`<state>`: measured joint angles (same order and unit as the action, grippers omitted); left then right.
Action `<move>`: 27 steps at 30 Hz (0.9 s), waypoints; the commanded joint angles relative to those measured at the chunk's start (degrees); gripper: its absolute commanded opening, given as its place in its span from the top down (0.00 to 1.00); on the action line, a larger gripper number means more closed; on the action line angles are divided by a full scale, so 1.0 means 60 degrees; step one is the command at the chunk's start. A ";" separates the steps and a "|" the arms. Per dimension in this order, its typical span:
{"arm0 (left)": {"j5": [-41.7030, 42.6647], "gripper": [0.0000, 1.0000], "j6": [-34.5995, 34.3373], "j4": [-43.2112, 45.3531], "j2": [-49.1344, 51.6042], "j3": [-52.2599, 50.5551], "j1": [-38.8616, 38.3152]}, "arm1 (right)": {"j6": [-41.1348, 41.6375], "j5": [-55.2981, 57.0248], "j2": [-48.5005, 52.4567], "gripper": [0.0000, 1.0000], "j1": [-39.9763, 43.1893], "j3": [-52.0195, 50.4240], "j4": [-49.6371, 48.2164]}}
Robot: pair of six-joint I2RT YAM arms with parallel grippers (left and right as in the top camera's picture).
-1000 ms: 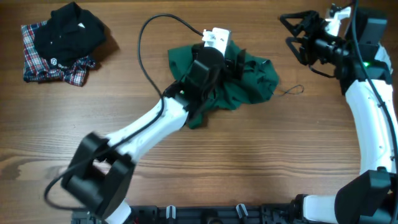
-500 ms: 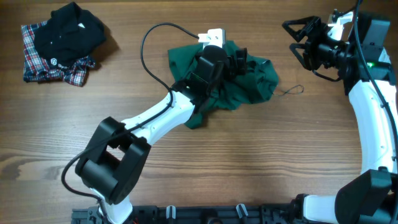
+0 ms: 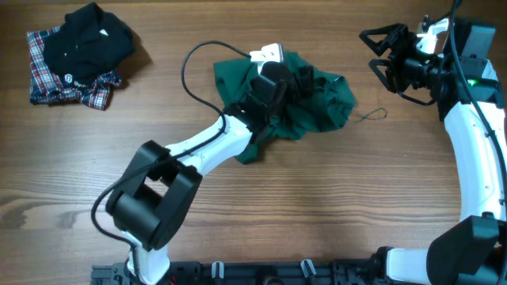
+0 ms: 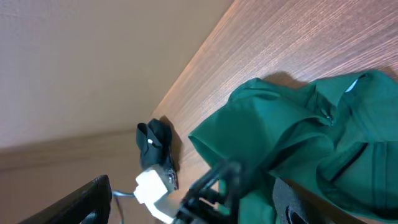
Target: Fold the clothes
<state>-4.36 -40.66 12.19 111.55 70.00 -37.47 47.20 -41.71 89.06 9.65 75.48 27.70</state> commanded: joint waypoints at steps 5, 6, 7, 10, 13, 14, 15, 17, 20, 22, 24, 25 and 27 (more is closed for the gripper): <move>0.0291 0.00 -0.0306 0.0000 0.0390 0.0171 0.0000 | -0.0157 0.0138 0.0124 0.16 0.0022 0.0047 0.0004; 0.0291 0.00 -0.0306 0.0055 0.0466 0.0175 0.0000 | -0.0157 0.0135 0.0124 0.16 0.0022 0.0047 0.0004; 0.0295 0.00 -0.0306 0.0087 0.0532 0.0178 0.0000 | -0.0160 0.0135 0.0124 0.16 0.0022 0.0047 0.0007; 0.0299 0.00 -0.0306 0.0306 0.0754 0.0240 0.0000 | -0.0168 0.0135 0.0124 0.16 0.0022 0.0047 0.0011; 0.0295 0.00 -0.0299 0.0390 0.0754 0.0277 0.0000 | -0.0375 0.0178 0.0124 0.16 0.0022 0.0047 0.0029; 0.0291 0.01 -0.0299 0.0412 0.0754 0.0284 0.0000 | -0.0379 0.0215 0.0124 0.16 0.0022 0.0047 0.0044; 0.0291 0.10 -0.0299 0.0433 0.0758 0.0284 0.0000 | -0.0375 0.0244 0.0124 0.16 0.0022 0.0047 0.0040; 0.0291 0.31 -0.0299 0.0430 0.0765 0.0284 0.0004 | -0.0375 0.0244 0.0124 0.16 0.0022 0.0047 0.0044; 0.0291 0.69 -0.0299 0.0426 0.0776 0.0284 0.0004 | -0.0379 0.0244 0.0124 0.16 0.0022 0.0047 0.0066; 0.0291 0.94 -0.0299 0.0430 0.0776 0.0284 0.0000 | -0.0386 0.0244 0.0124 0.16 0.0022 0.0047 0.0084; 0.0288 0.96 -0.0299 0.0430 0.0776 0.0284 0.0004 | -0.0401 0.0244 0.0124 0.16 0.0022 0.0047 0.0124; 0.0291 0.96 -0.0299 0.0430 0.0776 0.0284 0.0004 | -0.0415 0.0248 0.0124 0.16 0.0022 0.0047 0.0149; 0.0295 0.96 -0.0270 0.0433 0.0765 0.0284 0.0000 | -0.0452 0.0266 0.0124 0.16 0.0022 0.0047 0.0211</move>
<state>-2.85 -42.57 14.57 115.61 70.37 -37.47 46.06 -41.04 89.06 9.65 75.48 28.51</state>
